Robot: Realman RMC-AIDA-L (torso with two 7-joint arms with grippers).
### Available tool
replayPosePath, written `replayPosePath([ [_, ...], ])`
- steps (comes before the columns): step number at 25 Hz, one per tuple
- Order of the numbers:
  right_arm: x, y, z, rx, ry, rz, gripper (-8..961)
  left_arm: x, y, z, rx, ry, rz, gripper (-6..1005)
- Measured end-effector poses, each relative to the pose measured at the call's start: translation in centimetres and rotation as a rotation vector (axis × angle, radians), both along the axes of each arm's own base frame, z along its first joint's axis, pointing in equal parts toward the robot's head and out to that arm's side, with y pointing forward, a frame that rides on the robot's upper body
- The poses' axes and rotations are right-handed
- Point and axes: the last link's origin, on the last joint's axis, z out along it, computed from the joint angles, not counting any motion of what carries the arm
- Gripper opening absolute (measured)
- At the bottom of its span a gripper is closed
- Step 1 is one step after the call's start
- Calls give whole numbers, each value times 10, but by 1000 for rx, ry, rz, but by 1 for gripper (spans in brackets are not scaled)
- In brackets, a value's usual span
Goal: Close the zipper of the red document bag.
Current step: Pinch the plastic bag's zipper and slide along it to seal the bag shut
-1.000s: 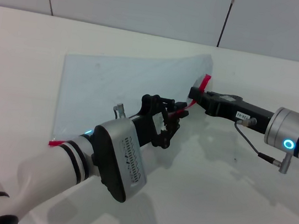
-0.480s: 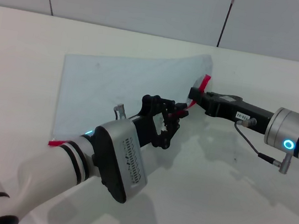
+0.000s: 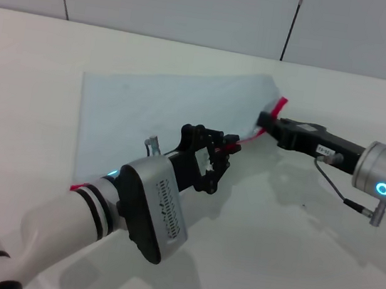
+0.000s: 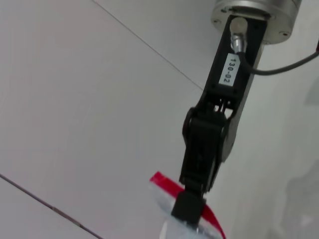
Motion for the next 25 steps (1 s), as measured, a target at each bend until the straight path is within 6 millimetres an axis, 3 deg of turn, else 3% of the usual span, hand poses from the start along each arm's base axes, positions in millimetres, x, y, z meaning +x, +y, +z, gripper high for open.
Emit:
replayPosePath([
  [8, 29, 2, 24, 103, 13, -95, 17, -4, -3, 0, -1, -2, 13, 84],
  [15, 68, -3, 53, 224, 30, -224, 17, -10, -7, 0, -1, -1, 30, 84],
  [25, 97, -12, 74, 320, 49, -326, 17, -16, -11, 0, -2, 1, 50, 82],
])
